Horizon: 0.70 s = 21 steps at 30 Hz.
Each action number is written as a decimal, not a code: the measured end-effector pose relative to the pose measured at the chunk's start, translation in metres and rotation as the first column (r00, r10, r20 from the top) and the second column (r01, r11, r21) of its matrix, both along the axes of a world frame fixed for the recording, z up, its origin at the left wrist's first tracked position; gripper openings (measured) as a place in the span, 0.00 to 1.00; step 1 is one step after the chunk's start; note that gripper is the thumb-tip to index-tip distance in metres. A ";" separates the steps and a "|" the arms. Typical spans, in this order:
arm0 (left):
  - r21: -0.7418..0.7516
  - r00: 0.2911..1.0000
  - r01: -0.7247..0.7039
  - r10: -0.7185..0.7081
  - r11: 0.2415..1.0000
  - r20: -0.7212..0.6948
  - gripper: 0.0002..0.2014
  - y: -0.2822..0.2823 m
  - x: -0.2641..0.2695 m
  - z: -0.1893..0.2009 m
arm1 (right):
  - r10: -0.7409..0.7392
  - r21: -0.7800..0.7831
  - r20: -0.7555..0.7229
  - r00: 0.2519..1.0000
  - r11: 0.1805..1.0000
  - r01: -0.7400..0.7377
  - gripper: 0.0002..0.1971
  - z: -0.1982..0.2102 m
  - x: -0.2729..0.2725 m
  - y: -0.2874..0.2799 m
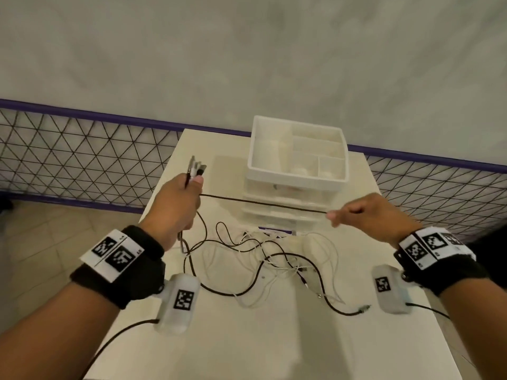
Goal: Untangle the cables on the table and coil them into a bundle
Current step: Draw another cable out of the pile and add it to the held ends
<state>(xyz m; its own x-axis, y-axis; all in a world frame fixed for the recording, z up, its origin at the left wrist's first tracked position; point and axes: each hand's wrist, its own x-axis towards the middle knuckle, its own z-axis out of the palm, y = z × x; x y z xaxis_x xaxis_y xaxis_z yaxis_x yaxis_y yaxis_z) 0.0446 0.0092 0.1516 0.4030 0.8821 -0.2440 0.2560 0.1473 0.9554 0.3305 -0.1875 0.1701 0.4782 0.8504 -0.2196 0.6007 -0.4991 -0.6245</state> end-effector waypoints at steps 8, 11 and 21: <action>-0.068 0.949 0.093 -0.109 0.993 -0.295 0.10 -0.014 -0.003 -0.044 | 0.209 -0.811 0.205 0.956 0.583 0.046 0.20 -0.105 0.000 -0.022; -0.169 0.971 0.034 -0.072 0.985 -0.226 0.10 -0.017 -0.006 -0.054 | 0.076 -0.605 0.386 0.919 0.774 0.190 0.17 -0.121 -0.022 -0.007; -0.310 0.991 0.056 -0.092 0.949 -0.102 0.08 -0.030 -0.012 -0.065 | 0.296 -0.463 0.395 0.870 0.882 -0.090 0.15 -0.169 -0.105 0.050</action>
<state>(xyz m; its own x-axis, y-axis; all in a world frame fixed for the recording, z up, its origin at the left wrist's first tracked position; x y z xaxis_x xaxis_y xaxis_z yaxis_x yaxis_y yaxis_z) 0.0330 -0.0205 0.0862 0.4185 0.7267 -0.5448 0.3812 0.4039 0.8316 0.2250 -0.1379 0.0016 0.4461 0.8107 -0.3792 0.8705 -0.4915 -0.0269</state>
